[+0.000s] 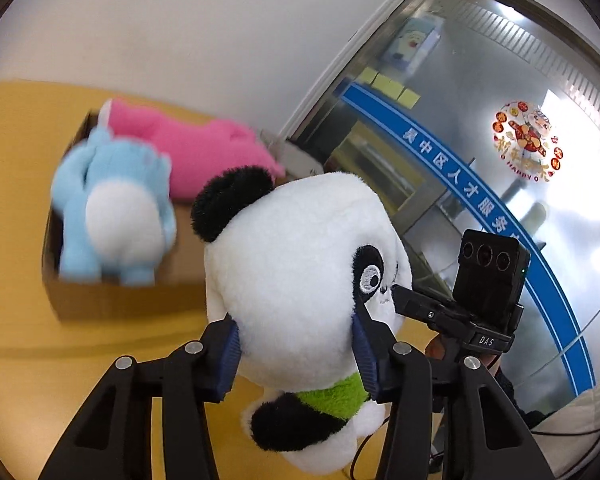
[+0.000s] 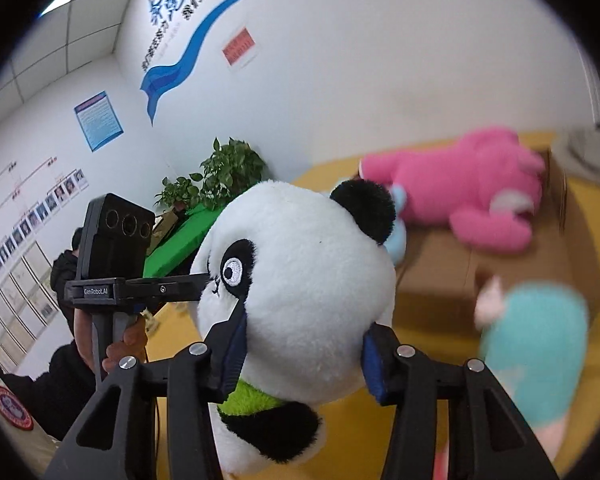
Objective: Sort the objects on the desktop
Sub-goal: 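Lift the panda plush with the right gripper and lower it into the box, then open the right gripper to release the panda beside the light-blue plush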
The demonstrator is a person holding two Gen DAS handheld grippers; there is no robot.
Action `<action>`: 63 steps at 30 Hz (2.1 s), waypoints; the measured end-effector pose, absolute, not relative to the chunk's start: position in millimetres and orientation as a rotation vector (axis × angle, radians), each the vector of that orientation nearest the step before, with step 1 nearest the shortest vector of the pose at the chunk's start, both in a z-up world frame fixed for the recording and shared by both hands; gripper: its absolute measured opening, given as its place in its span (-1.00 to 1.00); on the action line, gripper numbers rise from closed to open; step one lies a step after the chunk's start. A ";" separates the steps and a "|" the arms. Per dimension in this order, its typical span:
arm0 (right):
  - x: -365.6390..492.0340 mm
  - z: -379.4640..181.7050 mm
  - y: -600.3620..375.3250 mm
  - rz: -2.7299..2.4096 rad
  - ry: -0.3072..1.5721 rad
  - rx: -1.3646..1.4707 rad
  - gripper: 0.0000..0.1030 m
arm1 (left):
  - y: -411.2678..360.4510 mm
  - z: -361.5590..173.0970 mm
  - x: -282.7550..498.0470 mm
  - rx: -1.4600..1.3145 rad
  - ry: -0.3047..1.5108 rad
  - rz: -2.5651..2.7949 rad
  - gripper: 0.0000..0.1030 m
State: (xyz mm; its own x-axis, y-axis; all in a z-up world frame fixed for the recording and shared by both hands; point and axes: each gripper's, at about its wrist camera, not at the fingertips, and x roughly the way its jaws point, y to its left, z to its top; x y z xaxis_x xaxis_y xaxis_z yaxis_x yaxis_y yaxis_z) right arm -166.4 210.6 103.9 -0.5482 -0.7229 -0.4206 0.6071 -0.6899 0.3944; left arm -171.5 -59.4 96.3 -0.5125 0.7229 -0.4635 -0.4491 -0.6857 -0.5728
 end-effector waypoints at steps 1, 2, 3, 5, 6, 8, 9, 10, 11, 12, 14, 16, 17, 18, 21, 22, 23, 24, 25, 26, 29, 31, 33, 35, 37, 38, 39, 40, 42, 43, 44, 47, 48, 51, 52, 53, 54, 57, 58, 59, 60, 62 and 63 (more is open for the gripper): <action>-179.7 115.5 210.9 -2.237 -0.246 0.713 -0.08 | -57.3 99.4 -188.6 -0.921 -0.496 2.209 0.00; -193.0 127.1 211.2 -2.242 -0.233 0.698 -0.08 | -55.2 102.5 -205.7 -0.927 -0.489 2.217 0.00; -206.7 139.1 212.2 -2.249 -0.221 0.687 -0.08 | -53.1 105.6 -222.8 -0.933 -0.482 2.226 -0.01; -240.1 156.4 215.4 -2.260 -0.211 0.688 -0.08 | -48.9 111.9 -257.1 -0.945 -0.466 2.242 -0.02; -257.4 161.0 217.6 -2.261 -0.214 0.697 -0.08 | -46.8 115.0 -274.2 -0.951 -0.459 2.250 -0.02; -288.7 165.2 222.7 -2.262 -0.217 0.722 -0.08 | -42.6 121.2 -308.4 -0.963 -0.443 2.267 -0.06; -302.0 163.6 225.7 -2.263 -0.215 0.740 -0.08 | -40.5 124.3 -325.5 -0.969 -0.436 2.275 -0.07; -319.5 156.8 228.9 -2.259 -0.224 0.781 -0.09 | -38.4 127.4 -342.6 -0.975 -0.428 2.283 -0.08; -334.1 145.5 231.3 -2.254 -0.232 0.824 -0.09 | -34.0 118.4 -357.0 -1.012 -0.422 2.287 -0.10; -348.0 133.5 233.4 -2.249 -0.240 0.865 -0.09 | -29.1 106.7 -370.8 -1.055 -0.415 2.290 -0.11; -367.0 107.9 235.6 -2.228 -0.251 0.955 -0.09 | -18.8 80.7 -389.4 -1.143 -0.397 2.292 -0.17; -383.6 78.7 235.7 -2.197 -0.254 1.058 -0.10 | -10.2 55.1 -404.4 -1.226 -0.384 2.289 -0.23; -388.8 66.7 235.0 -2.181 -0.250 1.099 -0.09 | -7.4 43.3 -408.1 -1.259 -0.375 2.286 -0.23; -391.7 57.8 233.4 -2.165 -0.240 1.129 -0.09 | -5.7 37.3 -408.8 -1.274 -0.364 2.285 -0.24; -398.8 35.7 230.0 -2.103 -0.238 1.213 -0.09 | -3.0 29.1 -406.0 -1.296 -0.332 2.282 -0.25; -399.2 33.2 230.6 -2.090 -0.250 1.223 -0.09 | -3.4 29.2 -404.1 -1.296 -0.329 2.284 -0.26; -399.3 31.4 231.3 -2.080 -0.261 1.231 -0.08 | -4.1 29.4 -401.2 -1.294 -0.327 2.287 -0.28; -396.5 32.2 230.9 -2.075 -0.255 1.235 -0.08 | -4.3 29.4 -397.9 -1.291 -0.321 2.291 -0.28; -392.4 33.9 230.0 -2.074 -0.243 1.235 -0.09 | -3.8 30.3 -393.2 -1.287 -0.311 2.297 -0.31; -388.1 35.7 229.1 -2.074 -0.231 1.235 -0.09 | -3.9 30.8 -388.6 -1.284 -0.301 2.306 -0.36; -378.2 41.5 228.5 -2.075 -0.231 1.218 -0.09 | -3.8 34.9 -375.2 -1.260 -0.307 2.324 -0.63; -372.7 45.6 229.0 -2.075 -0.248 1.199 -0.09 | 0.8 39.7 -368.9 -1.242 -0.263 2.343 -0.63; -370.9 51.4 232.0 -2.079 -0.264 1.181 -0.09 | 3.0 42.9 -368.2 -1.239 -0.237 2.349 -0.63; -372.4 58.4 237.2 -2.100 -0.255 1.162 -0.07 | -0.7 44.8 -371.7 -1.223 -0.222 2.378 -0.61; -374.3 60.9 242.1 -2.146 -0.246 1.148 0.07 | -6.8 42.4 -380.4 -1.225 -0.238 2.390 -0.25; -374.8 58.6 243.3 -2.154 -0.253 1.150 0.09 | -8.6 38.0 -387.3 -1.244 -0.246 2.395 0.24; -375.7 53.2 243.1 -2.158 -0.258 1.162 0.27 | -8.2 31.6 -393.6 -1.276 -0.252 2.393 0.40; -377.4 47.5 242.5 -2.158 -0.264 1.175 0.45 | -8.2 26.6 -396.8 -1.285 -0.265 2.383 0.43; -381.1 35.4 241.2 -2.144 -0.288 1.203 0.48 | -7.2 22.3 -398.1 -1.277 -0.293 2.371 0.49; -382.2 33.0 241.8 -2.133 -0.304 1.195 0.48 | -6.5 20.7 -398.4 -1.274 -0.314 2.358 0.53; -383.1 31.5 242.8 -2.123 -0.319 1.183 0.47 | -4.2 18.8 -398.8 -1.277 -0.315 2.349 0.53; -384.4 33.3 242.6 -2.129 -0.314 1.131 -0.06 | 5.8 12.3 -397.8 -1.289 -0.302 2.284 0.13; -382.2 33.9 240.9 -2.141 -0.303 1.117 -0.16 | 6.9 12.0 -396.7 -1.288 -0.308 2.272 0.09; -379.5 37.1 241.0 -2.140 -0.307 1.095 -0.22 | 5.1 15.5 -391.7 -1.270 -0.336 2.249 -0.14; -378.8 37.9 243.0 -2.130 -0.328 1.087 -0.23 | 5.2 16.9 -389.5 -1.264 -0.338 2.244 -0.17; -379.1 38.4 244.8 -2.122 -0.340 1.081 -0.23 | 5.7 18.0 -387.5 -1.259 -0.337 2.242 -0.18; -379.9 37.7 247.4 -2.115 -0.347 1.087 -0.23 | 6.6 19.2 -385.2 -1.252 -0.335 2.240 -0.20; -383.8 33.6 256.7 -2.102 -0.363 1.118 -0.17 | 7.7 18.3 -383.7 -1.249 -0.326 2.234 -0.41; -386.2 31.2 260.8 -2.102 -0.365 1.134 -0.08 | 6.9 16.7 -384.9 -1.256 -0.329 2.233 -0.37; -388.5 28.8 264.9 -2.103 -0.368 1.150 -0.03 | 5.3 15.4 -386.0 -1.260 -0.337 2.234 -0.23; -387.5 29.3 266.1 -2.120 -0.353 1.150 0.07 | 3.4 13.5 -386.7 -1.269 -0.333 2.252 -0.07; -386.5 31.4 266.7 -2.152 -0.321 1.161 0.25 | -0.5 9.5 -388.0 -1.287 -0.320 2.293 0.43; -386.6 32.8 266.3 -2.160 -0.309 1.160 0.31 | -2.6 8.0 -388.0 -1.287 -0.321 2.297 0.43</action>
